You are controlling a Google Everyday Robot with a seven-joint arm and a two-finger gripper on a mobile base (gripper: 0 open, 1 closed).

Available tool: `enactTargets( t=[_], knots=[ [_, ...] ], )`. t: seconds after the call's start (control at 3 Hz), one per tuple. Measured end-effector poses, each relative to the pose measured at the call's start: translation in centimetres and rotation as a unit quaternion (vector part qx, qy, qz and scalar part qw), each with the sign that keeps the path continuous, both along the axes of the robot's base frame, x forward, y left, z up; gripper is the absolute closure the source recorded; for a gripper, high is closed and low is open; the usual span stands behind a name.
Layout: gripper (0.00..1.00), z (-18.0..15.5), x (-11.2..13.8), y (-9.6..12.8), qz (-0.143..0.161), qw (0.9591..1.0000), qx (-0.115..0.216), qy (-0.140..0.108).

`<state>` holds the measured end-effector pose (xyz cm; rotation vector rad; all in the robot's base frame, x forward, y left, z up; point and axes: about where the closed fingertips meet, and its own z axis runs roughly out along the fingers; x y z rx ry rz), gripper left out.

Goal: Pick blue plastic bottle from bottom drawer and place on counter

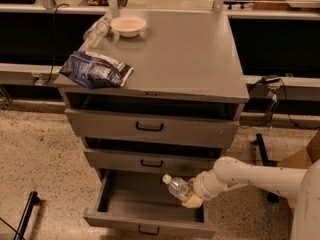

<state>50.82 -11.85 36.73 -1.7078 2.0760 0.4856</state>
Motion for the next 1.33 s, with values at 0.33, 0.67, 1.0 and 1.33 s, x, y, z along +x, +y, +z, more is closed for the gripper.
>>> enactTargets(
  t=[0.33, 0.67, 1.0, 1.33],
  knots=[
    [1.00, -4.4, -1.2, 1.0, -0.004, 0.9995, 0.015, 0.029],
    [1.00, -8.0, -2.0, 1.0, -0.025, 0.9977, 0.038, 0.051],
    [1.00, -10.4, -1.5, 1.6, -0.027, 0.9970, 0.047, 0.055],
    [1.00, -11.7, -0.3, 2.3, -0.019, 0.9981, 0.041, 0.042]
  ],
)
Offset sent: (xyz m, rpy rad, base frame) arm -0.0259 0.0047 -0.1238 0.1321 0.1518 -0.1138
